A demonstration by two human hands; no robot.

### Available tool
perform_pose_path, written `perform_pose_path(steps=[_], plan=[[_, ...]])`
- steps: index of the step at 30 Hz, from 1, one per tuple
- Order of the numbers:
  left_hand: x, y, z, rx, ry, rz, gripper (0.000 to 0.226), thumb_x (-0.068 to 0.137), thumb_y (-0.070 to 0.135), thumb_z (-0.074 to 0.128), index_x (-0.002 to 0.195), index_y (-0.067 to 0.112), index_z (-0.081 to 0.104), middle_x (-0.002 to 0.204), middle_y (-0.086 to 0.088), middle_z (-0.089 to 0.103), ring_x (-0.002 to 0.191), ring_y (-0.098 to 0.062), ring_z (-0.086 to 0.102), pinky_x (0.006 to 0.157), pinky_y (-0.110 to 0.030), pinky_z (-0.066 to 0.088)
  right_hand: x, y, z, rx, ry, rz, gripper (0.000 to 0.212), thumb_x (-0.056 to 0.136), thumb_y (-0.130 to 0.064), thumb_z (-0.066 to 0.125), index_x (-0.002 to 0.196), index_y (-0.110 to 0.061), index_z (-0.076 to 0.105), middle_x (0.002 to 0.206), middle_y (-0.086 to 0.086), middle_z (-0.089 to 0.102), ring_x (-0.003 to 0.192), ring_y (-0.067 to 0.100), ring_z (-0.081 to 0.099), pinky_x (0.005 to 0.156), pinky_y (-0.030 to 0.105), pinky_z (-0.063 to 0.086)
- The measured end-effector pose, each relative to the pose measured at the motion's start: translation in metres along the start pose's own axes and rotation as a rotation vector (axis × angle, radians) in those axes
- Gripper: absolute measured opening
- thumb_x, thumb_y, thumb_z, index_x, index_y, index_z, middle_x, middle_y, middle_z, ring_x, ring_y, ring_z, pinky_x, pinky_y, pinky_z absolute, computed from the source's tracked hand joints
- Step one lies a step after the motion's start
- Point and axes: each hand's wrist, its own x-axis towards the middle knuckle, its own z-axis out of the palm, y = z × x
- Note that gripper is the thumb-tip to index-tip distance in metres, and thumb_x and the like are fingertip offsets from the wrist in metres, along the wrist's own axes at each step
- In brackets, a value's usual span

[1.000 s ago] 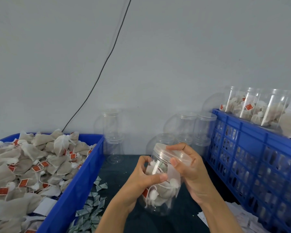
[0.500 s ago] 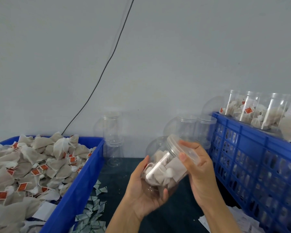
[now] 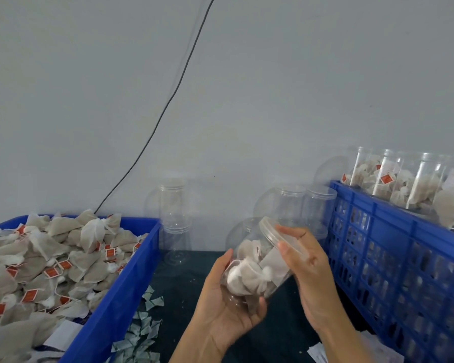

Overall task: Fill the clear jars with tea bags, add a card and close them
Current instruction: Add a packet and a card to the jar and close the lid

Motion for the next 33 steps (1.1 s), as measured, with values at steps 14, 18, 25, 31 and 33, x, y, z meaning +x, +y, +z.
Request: perform_pose_path(steps=[14, 18, 25, 31, 33], plan=[[-0.008, 0.017, -0.005, 0.109, -0.009, 0.040, 0.051, 0.064, 0.043, 0.077, 0.098, 0.005, 0.074, 0.106, -0.022, 0.064, 0.072, -0.029, 0.060, 0.044, -0.027, 0.051, -0.001, -0.005, -0.004, 0.043, -0.221, -0.006, 0.077, 0.067, -0.049, 0.080, 0.136, -0.044, 0.046, 0.135, -0.010, 0.054, 0.125, 0.010, 0.054, 0.094, 0.031, 0.051], [-0.004, 0.016, -0.006, 0.234, 0.147, 0.220, 0.045, 0.061, 0.045, 0.076, 0.082, 0.005, 0.077, 0.087, -0.018, 0.070, 0.060, -0.025, 0.063, 0.045, -0.027, 0.050, -0.003, 0.005, 0.016, 0.016, 0.013, 0.163, 0.064, 0.063, -0.062, 0.077, 0.117, -0.035, 0.060, 0.124, 0.000, 0.062, 0.118, 0.022, 0.058, 0.103, 0.047, 0.044], [-0.006, 0.022, -0.018, 0.405, 0.271, 0.246, 0.046, 0.066, 0.048, 0.072, 0.090, 0.009, 0.073, 0.085, -0.015, 0.072, 0.061, -0.022, 0.065, 0.048, -0.028, 0.049, -0.004, 0.004, 0.010, -0.208, -0.189, 0.214, 0.067, 0.077, -0.067, 0.052, 0.137, -0.050, 0.027, 0.139, -0.013, 0.040, 0.129, 0.000, 0.038, 0.091, 0.015, 0.032], [-0.007, 0.021, -0.020, 0.355, 0.286, 0.208, 0.050, 0.064, 0.048, 0.073, 0.095, 0.009, 0.071, 0.088, -0.014, 0.071, 0.064, -0.022, 0.064, 0.048, -0.028, 0.048, -0.007, 0.003, 0.013, -0.324, -0.156, 0.150, 0.055, 0.072, -0.055, 0.062, 0.124, -0.051, 0.045, 0.129, -0.025, 0.045, 0.125, -0.004, 0.040, 0.103, 0.025, 0.034], [-0.007, 0.021, -0.022, 0.372, 0.313, 0.221, 0.051, 0.064, 0.049, 0.072, 0.096, 0.009, 0.070, 0.085, -0.013, 0.071, 0.063, -0.021, 0.064, 0.049, -0.028, 0.048, -0.007, 0.002, 0.016, -0.365, -0.130, 0.182, 0.060, 0.070, -0.061, 0.058, 0.126, -0.046, 0.044, 0.131, -0.012, 0.044, 0.125, 0.006, 0.041, 0.105, 0.031, 0.036]])
